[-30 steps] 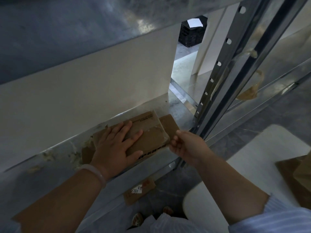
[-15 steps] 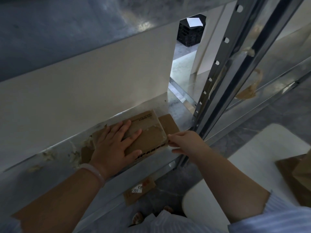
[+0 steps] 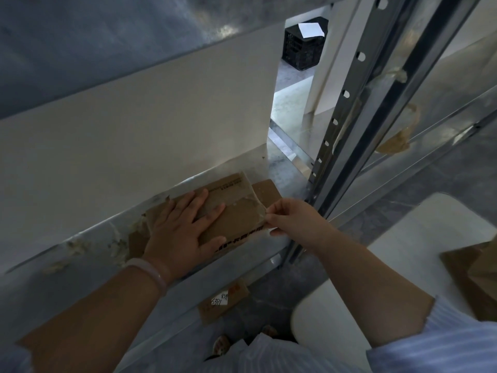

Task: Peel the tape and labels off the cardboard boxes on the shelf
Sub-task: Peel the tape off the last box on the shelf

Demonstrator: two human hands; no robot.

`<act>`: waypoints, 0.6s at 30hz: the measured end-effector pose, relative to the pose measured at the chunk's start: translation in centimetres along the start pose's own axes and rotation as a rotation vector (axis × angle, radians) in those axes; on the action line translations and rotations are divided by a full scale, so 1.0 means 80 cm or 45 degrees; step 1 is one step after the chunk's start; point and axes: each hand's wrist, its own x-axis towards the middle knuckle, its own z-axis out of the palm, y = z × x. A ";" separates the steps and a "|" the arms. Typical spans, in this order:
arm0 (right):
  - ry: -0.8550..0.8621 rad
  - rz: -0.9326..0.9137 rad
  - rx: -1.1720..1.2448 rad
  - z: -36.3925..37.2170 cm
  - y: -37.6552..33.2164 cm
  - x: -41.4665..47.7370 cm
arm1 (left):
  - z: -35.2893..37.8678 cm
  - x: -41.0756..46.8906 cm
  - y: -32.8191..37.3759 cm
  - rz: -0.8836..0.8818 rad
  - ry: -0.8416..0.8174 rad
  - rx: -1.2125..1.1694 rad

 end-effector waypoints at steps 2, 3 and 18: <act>0.026 -0.003 0.046 0.002 0.002 -0.001 | 0.000 0.000 0.000 -0.003 -0.005 0.004; 0.026 0.026 0.122 0.003 0.002 -0.001 | 0.001 0.000 0.000 -0.002 -0.004 0.007; 0.232 -0.107 -0.511 0.021 -0.020 0.003 | 0.002 0.000 0.001 -0.038 -0.011 -0.013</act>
